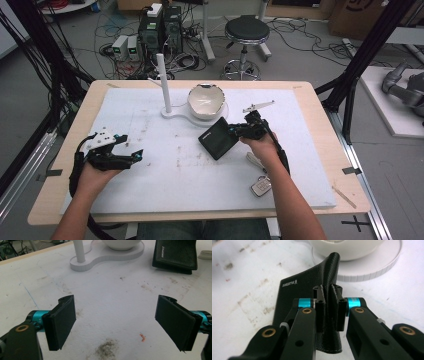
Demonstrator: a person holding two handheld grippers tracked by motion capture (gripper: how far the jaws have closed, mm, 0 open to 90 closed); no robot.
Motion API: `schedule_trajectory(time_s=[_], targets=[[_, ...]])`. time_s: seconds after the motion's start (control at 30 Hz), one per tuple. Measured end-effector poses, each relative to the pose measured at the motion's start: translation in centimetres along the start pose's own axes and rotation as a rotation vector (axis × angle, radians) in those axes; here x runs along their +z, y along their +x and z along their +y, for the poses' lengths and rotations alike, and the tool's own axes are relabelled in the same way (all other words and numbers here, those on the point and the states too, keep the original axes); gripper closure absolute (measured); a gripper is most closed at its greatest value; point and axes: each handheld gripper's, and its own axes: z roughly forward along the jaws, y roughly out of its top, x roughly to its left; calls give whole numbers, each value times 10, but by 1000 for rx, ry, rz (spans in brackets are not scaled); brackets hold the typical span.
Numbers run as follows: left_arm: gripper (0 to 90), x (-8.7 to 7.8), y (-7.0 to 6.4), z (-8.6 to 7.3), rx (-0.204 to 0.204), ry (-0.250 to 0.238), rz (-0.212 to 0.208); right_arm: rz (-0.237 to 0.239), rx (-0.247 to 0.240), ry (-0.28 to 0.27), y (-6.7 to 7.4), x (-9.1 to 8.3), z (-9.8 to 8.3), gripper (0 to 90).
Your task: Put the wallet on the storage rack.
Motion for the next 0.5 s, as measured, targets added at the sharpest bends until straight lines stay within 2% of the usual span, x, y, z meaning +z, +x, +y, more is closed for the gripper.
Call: schedule_trajectory(time_s=[0.13, 0.5], targets=[[169, -1, 0, 1, 1, -4, 2, -26, -31, -45, 5, -15, 13, 842], [169, 1, -2, 1, 18, 8, -2, -45, -78, -116, 13, -37, 40, 842]])
